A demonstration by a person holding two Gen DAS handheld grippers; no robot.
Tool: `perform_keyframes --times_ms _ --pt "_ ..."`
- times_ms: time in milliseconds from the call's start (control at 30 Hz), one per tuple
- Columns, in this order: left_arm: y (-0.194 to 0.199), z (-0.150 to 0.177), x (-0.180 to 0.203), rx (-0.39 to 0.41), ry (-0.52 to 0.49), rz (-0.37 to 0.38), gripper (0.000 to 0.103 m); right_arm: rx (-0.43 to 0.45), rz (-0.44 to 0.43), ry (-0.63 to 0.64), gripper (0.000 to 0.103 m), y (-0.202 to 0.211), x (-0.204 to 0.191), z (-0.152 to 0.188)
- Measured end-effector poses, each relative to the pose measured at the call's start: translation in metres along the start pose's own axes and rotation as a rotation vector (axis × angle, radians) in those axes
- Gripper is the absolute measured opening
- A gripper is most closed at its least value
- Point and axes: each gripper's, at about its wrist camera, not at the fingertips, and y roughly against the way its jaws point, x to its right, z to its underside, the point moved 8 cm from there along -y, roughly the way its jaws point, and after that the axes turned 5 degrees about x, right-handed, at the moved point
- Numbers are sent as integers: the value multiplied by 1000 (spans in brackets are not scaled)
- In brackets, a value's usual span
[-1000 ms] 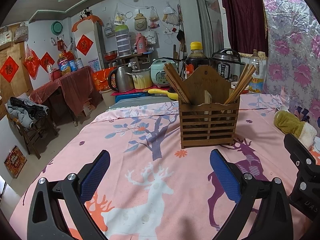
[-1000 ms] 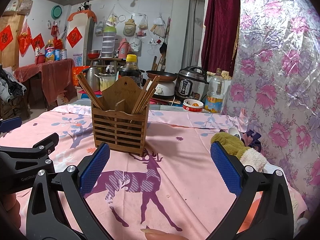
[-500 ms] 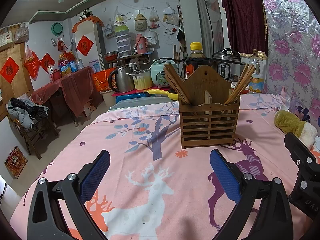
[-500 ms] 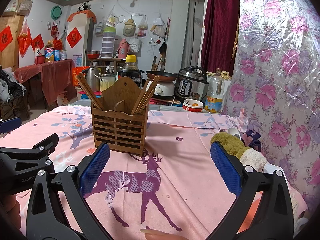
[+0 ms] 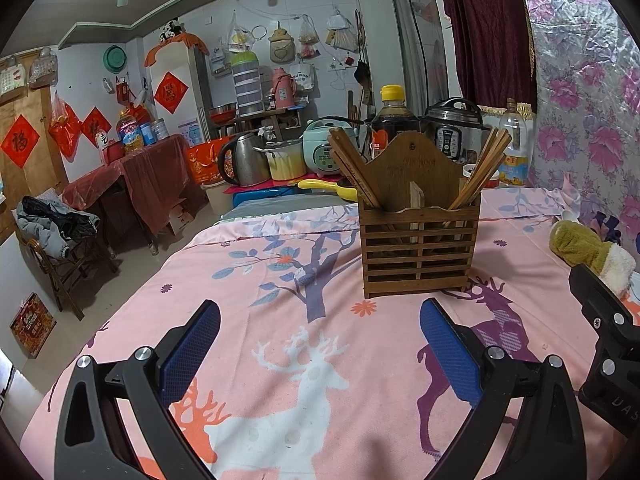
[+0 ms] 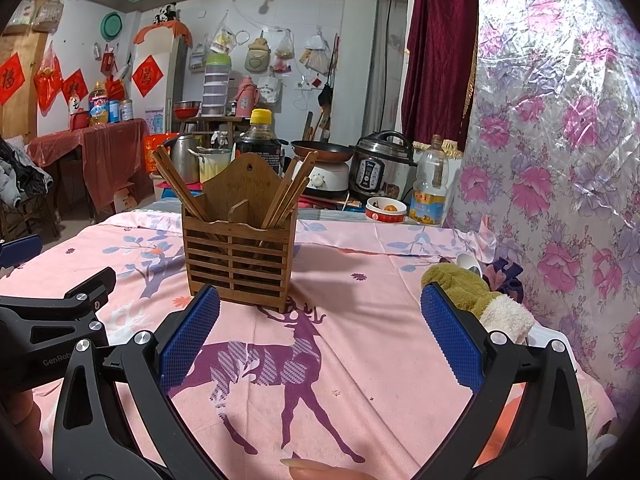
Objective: Organize utensils
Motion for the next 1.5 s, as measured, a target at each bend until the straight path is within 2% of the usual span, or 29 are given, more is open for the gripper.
perform_keyframes --times_ms 567,1500 --pt "0 -6 -12 14 -3 -8 98 2 1 -2 97 0 1 -1" --pt "1 -5 -9 17 -5 -8 98 3 2 -5 97 0 1 -1"
